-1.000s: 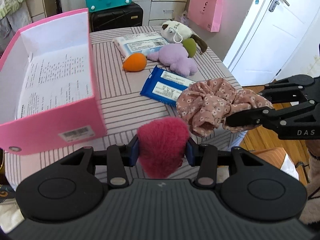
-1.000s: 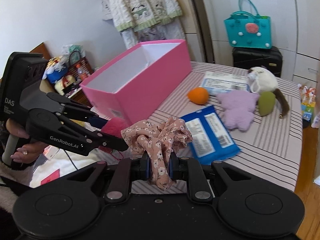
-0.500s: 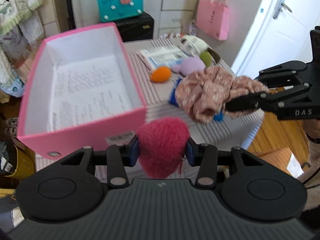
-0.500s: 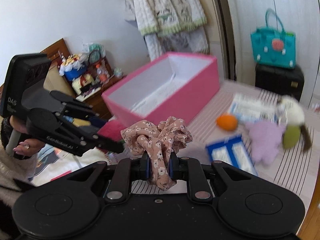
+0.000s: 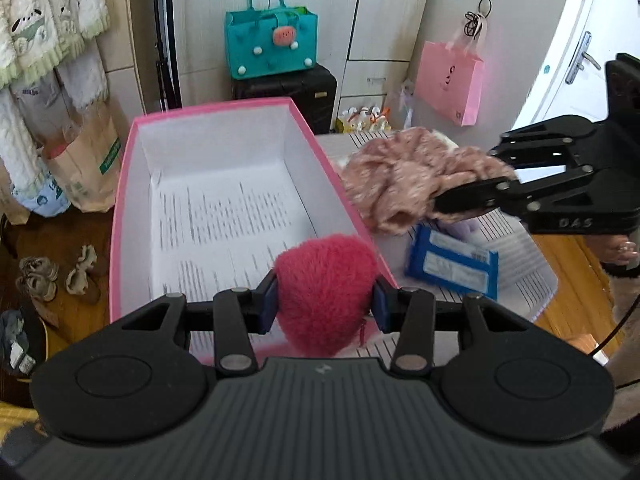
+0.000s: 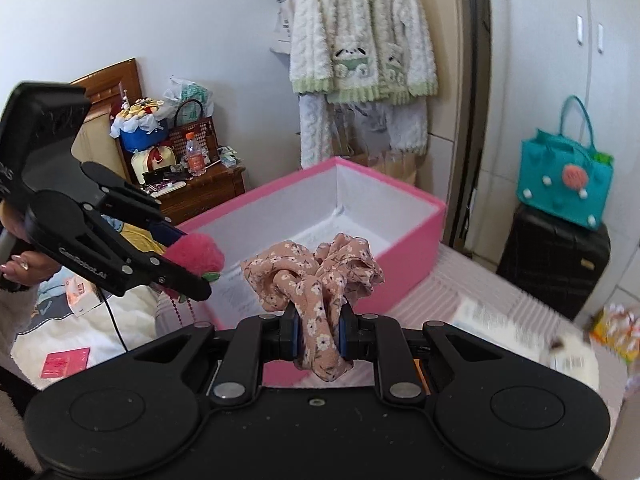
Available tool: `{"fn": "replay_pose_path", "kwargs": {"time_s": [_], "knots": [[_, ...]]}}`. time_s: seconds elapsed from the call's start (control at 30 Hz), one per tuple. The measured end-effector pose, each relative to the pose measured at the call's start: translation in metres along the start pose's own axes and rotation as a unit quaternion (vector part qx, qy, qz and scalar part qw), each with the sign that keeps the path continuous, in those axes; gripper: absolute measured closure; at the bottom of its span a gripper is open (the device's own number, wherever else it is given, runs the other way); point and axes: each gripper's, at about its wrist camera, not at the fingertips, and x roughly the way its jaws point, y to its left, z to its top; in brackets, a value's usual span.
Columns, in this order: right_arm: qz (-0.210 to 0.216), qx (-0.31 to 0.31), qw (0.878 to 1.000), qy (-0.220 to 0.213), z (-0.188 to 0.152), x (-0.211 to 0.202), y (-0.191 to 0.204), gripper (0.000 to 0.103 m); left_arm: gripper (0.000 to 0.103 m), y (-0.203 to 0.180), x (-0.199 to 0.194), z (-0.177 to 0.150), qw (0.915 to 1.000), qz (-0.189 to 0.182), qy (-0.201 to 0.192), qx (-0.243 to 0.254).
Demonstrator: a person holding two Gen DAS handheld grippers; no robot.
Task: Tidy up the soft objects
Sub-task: 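Lower both items into the pink box and open both tools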
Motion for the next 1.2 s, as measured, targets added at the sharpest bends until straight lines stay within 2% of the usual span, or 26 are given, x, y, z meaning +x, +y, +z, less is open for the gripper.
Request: {"fn": "replay_pose_path", "kwargs": {"time_s": [0.13, 0.3, 0.43, 0.5, 0.67, 0.8, 1.03, 1.1, 1.17, 1.2], "knots": [[0.004, -0.018, 1.0, -0.004, 0.021, 0.025, -0.004, 0.082, 0.058, 0.015, 0.019, 0.021, 0.9998, 0.018, 0.005, -0.004], [-0.015, -0.06, 0.998, 0.006, 0.045, 0.067, -0.007, 0.083, 0.058, 0.048, 0.053, 0.05, 0.9986, 0.04, 0.012, -0.031], [-0.014, -0.094, 0.995, 0.037, 0.065, 0.108, -0.013, 0.082, 0.058, 0.079, 0.088, 0.07, 0.9963, 0.056, 0.016, -0.062], [-0.011, -0.108, 0.993, 0.056, 0.072, 0.129, -0.02, 0.082, 0.058, 0.091, 0.107, 0.076, 0.9943, 0.068, 0.03, -0.077], [-0.035, -0.113, 0.988, 0.104, 0.076, 0.183, -0.035, 0.083, 0.058, 0.116, 0.148, 0.09, 0.9887, 0.079, 0.062, -0.111], [-0.051, -0.169, 0.975, 0.135, 0.075, 0.206, -0.028, 0.083, 0.058, 0.123, 0.163, 0.094, 0.9861, 0.074, 0.074, -0.128], [-0.029, -0.23, 0.955, 0.186, 0.081, 0.224, -0.013, 0.082, 0.058, 0.125, 0.175, 0.095, 0.9834, 0.07, 0.091, -0.141], [-0.03, -0.244, 0.949, 0.199, 0.08, 0.229, -0.012, 0.071, 0.058, 0.127, 0.178, 0.094, 0.9818, 0.07, 0.096, -0.148], [-0.044, -0.257, 0.944, 0.2, 0.08, 0.232, -0.011, 0.069, 0.059, 0.127, 0.179, 0.094, 0.981, 0.069, 0.1, -0.151], [-0.05, -0.263, 0.943, 0.199, 0.08, 0.232, -0.011, 0.063, 0.059, 0.127, 0.18, 0.094, 0.981, 0.068, 0.101, -0.151]]}}
